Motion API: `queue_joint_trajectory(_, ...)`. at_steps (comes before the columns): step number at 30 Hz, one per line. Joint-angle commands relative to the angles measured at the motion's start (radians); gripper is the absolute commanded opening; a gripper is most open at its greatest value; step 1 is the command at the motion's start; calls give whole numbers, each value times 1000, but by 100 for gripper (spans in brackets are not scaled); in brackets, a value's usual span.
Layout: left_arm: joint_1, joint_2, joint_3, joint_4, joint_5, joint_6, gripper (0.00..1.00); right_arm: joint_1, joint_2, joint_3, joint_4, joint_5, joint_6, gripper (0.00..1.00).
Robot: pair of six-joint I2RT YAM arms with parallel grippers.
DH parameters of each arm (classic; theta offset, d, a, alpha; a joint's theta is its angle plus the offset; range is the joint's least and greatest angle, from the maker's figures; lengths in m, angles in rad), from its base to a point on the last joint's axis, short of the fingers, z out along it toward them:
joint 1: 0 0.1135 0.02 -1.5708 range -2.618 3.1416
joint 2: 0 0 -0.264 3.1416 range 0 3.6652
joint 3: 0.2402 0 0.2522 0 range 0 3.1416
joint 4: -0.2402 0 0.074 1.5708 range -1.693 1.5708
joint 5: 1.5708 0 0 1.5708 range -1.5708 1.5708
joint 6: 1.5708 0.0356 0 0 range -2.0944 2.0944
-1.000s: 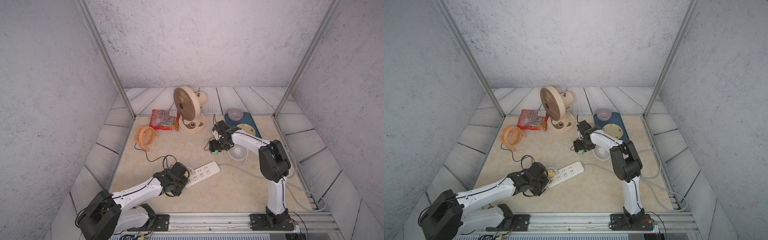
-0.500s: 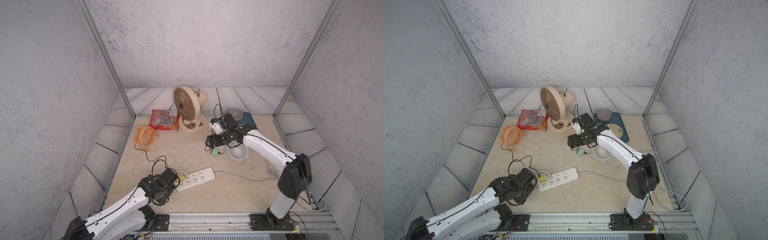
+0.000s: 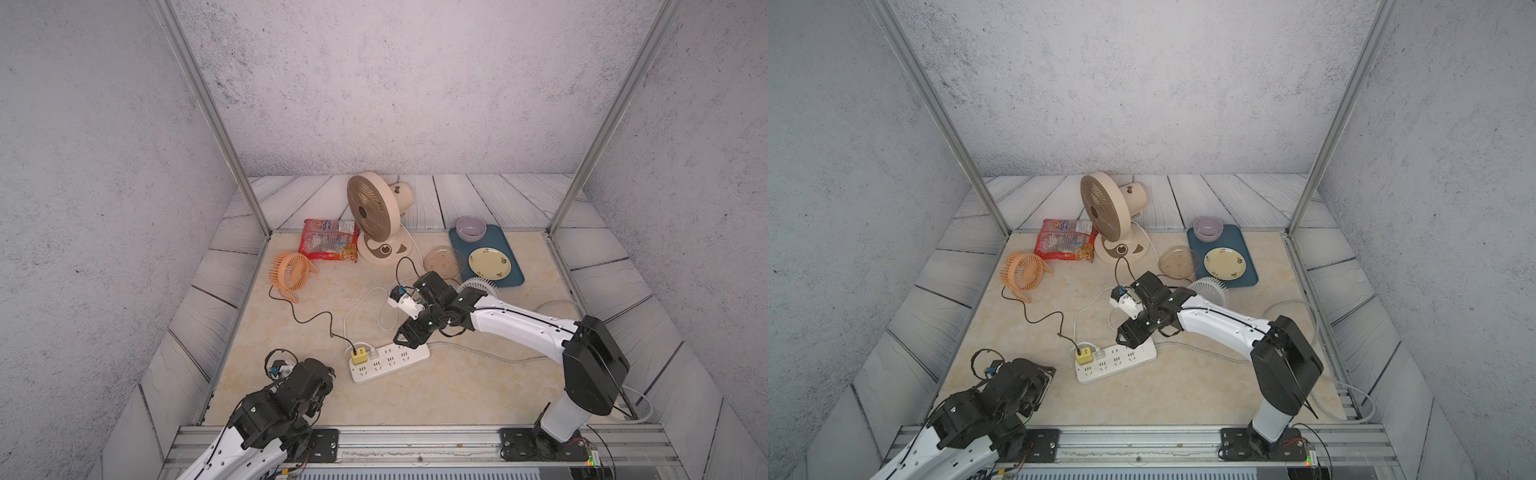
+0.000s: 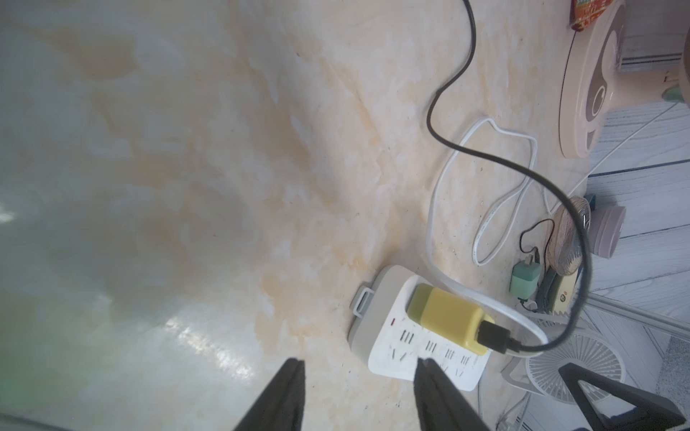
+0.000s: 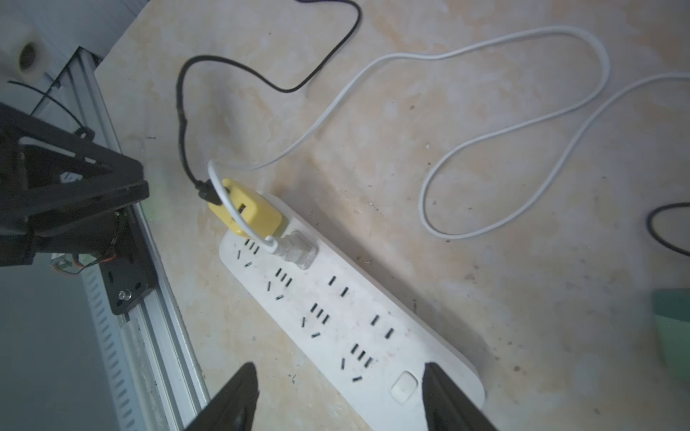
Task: Unplug the desk fan from the power strip
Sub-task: Remove the plug from the socket.
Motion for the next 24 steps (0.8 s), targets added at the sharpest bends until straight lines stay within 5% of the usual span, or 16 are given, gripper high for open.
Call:
queue_joint_trajectory(1, 2, 17, -24, -88, 8, 44, 54, 37, 13, -25, 161, -46, -27, 65)
queue_joint_trajectory(16, 1, 182, -9, 54, 87, 100, 53, 92, 143, -30, 297, -65, -108, 45)
queue_joint_trajectory(24, 2, 266, 28, 70, 91, 98, 53, 109, 179, -21, 335, -108, -150, 44)
